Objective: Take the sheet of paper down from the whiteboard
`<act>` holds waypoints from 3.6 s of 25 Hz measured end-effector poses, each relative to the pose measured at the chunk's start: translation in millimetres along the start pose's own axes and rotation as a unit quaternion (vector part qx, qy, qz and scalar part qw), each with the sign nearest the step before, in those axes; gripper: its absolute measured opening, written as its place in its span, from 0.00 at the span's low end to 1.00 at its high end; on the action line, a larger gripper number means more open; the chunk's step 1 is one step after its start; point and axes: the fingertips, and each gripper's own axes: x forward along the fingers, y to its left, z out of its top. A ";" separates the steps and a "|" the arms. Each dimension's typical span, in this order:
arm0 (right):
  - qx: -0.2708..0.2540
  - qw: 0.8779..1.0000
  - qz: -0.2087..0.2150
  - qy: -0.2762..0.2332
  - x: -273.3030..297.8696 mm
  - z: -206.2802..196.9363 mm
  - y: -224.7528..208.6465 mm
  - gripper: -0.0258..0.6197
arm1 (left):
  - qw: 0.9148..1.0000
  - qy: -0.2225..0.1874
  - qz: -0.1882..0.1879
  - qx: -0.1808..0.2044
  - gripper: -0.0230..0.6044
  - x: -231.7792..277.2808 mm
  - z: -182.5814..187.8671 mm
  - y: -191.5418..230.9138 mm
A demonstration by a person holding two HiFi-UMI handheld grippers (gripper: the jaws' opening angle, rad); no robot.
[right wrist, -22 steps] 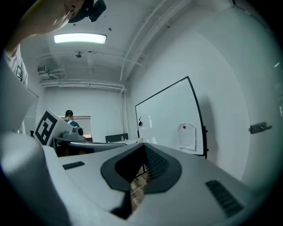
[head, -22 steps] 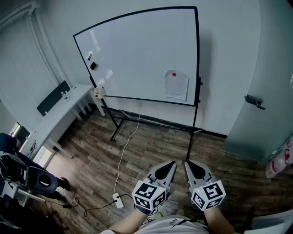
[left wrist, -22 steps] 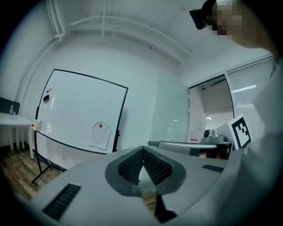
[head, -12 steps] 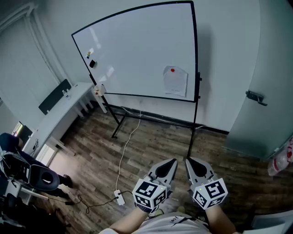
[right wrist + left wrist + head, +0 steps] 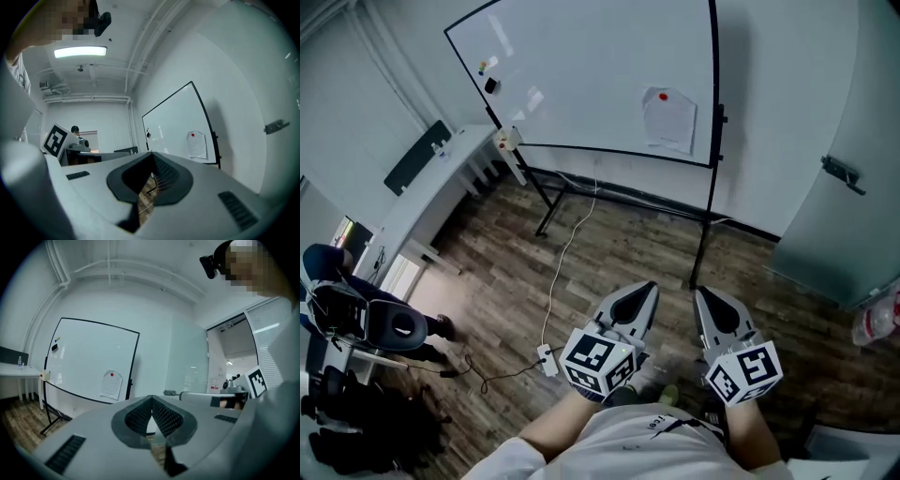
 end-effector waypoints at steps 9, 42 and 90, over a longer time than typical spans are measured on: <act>0.009 1.000 0.012 0.017 44.6 -14.4 2.6 0.06 | 1.000 -0.001 0.030 -0.005 0.06 3.2 -2.3 51.0; -0.041 0.995 -0.093 0.010 351.4 11.1 -140.3 0.06 | 0.998 0.030 -0.053 0.028 0.06 240.0 32.9 290.8; -0.079 0.957 -0.273 0.056 582.9 -1.9 -363.6 0.23 | 0.974 0.047 -0.165 0.148 0.19 565.6 54.3 461.0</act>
